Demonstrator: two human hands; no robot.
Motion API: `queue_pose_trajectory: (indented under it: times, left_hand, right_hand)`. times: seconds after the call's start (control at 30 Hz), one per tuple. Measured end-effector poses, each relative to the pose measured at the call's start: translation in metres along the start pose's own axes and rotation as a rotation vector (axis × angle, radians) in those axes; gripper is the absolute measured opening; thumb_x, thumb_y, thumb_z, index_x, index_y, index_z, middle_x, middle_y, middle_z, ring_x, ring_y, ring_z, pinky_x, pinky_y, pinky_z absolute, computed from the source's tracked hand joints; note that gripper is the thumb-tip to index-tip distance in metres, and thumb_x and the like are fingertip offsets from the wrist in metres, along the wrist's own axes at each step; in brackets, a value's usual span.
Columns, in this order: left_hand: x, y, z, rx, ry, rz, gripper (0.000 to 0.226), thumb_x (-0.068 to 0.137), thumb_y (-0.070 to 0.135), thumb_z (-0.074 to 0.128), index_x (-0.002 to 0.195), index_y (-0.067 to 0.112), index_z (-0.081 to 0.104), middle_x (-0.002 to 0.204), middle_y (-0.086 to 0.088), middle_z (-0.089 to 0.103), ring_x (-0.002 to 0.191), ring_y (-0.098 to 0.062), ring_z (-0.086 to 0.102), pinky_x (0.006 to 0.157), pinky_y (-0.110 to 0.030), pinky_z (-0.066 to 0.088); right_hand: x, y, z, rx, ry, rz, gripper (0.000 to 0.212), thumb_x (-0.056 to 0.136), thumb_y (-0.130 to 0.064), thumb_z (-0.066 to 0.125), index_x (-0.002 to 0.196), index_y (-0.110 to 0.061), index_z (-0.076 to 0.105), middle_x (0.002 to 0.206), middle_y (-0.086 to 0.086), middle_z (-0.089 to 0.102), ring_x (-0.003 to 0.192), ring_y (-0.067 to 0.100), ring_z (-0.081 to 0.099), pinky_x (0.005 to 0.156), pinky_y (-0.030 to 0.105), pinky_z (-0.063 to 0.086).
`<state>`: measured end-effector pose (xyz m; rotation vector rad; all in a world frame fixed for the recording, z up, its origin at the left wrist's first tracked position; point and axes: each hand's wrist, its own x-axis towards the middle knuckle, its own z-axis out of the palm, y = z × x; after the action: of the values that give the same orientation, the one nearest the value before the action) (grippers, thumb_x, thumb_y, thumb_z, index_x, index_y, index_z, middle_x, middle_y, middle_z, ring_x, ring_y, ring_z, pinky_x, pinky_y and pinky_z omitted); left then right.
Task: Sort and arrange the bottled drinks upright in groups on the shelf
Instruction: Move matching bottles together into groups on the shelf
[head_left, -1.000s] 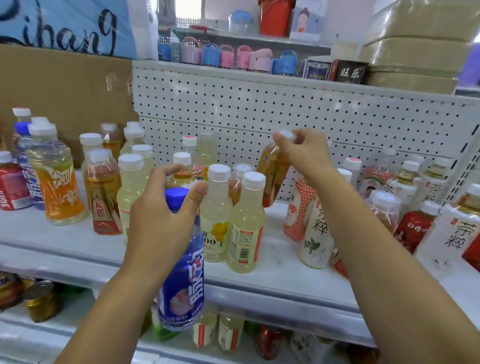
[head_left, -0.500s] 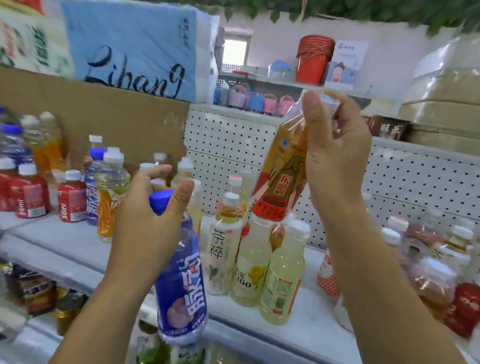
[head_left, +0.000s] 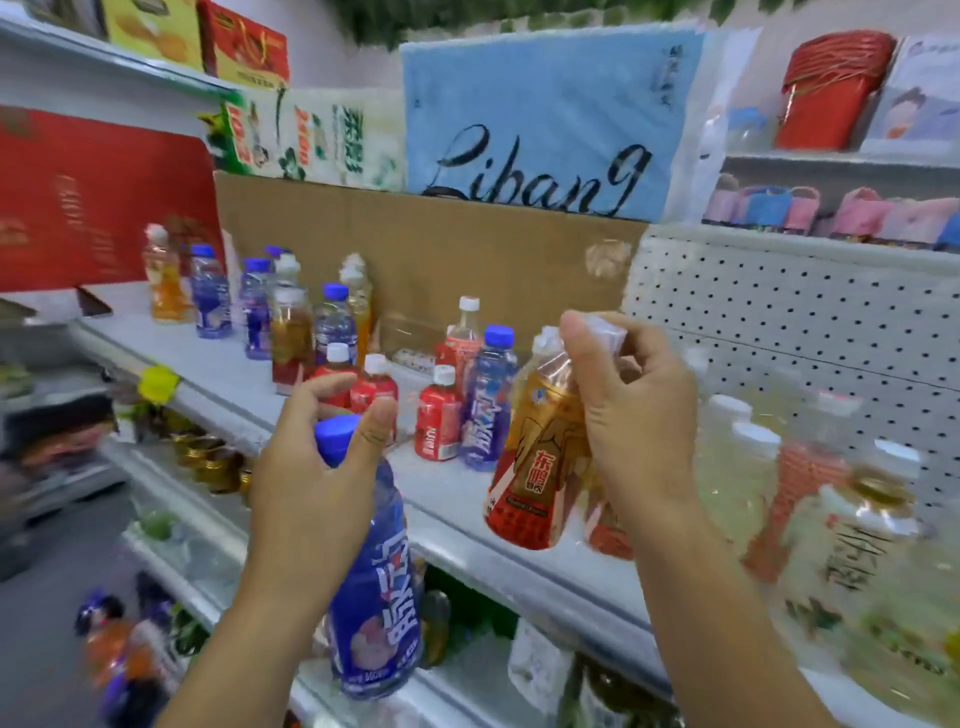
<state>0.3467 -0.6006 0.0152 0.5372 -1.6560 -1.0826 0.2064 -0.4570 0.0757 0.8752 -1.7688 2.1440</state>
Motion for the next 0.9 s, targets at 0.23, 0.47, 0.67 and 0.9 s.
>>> queue_pose_trajectory:
  times: [0.23, 0.47, 0.67, 0.9]
  left_hand:
    - [0.076, -0.062, -0.053, 0.051, -0.037, 0.009, 0.026, 0.087, 0.060, 0.057, 0.086, 0.034, 0.062, 0.084, 0.004, 0.066, 0.068, -0.008, 0.061, 0.062, -0.033, 0.046]
    - [0.133, -0.095, -0.046, 0.012, -0.061, 0.036, 0.027, 0.089, 0.060, 0.056, 0.082, 0.035, 0.061, 0.083, 0.005, 0.068, 0.076, -0.011, 0.064, 0.067, -0.027, 0.048]
    - [0.190, -0.117, -0.038, -0.025, -0.043, 0.048, 0.027, 0.094, 0.051, 0.059, 0.085, 0.025, 0.063, 0.076, 0.003, 0.069, 0.066, -0.007, 0.063, 0.059, -0.011, 0.047]
    - [0.267, -0.152, -0.058, -0.007, 0.089, 0.072, 0.026, 0.092, 0.054, 0.060, 0.084, 0.029, 0.063, 0.078, 0.004, 0.070, 0.071, -0.012, 0.066, 0.065, -0.025, 0.053]
  right_hand:
    - [-0.012, 0.074, 0.086, -0.212, 0.159, 0.034, 0.022, 0.085, -0.044, 0.076, 0.093, -0.027, 0.065, 0.085, -0.004, 0.069, 0.070, 0.005, 0.061, 0.063, 0.022, 0.050]
    - [0.020, 0.118, 0.125, -0.457, 0.233, -0.030, 0.026, 0.085, -0.042, 0.075, 0.100, -0.023, 0.065, 0.099, 0.003, 0.062, 0.077, 0.003, 0.054, 0.069, 0.013, 0.040]
    - [0.030, 0.146, 0.149, -0.651, 0.285, -0.134, 0.039, 0.098, -0.023, 0.064, 0.134, -0.010, 0.058, 0.129, 0.004, 0.055, 0.106, -0.008, 0.049, 0.092, -0.005, 0.028]
    - [0.041, 0.149, 0.214, -0.702, 0.381, -0.546, 0.024, 0.096, 0.001, 0.064, 0.119, -0.001, 0.068, 0.127, 0.016, 0.064, 0.126, 0.027, 0.057, 0.113, 0.031, 0.041]
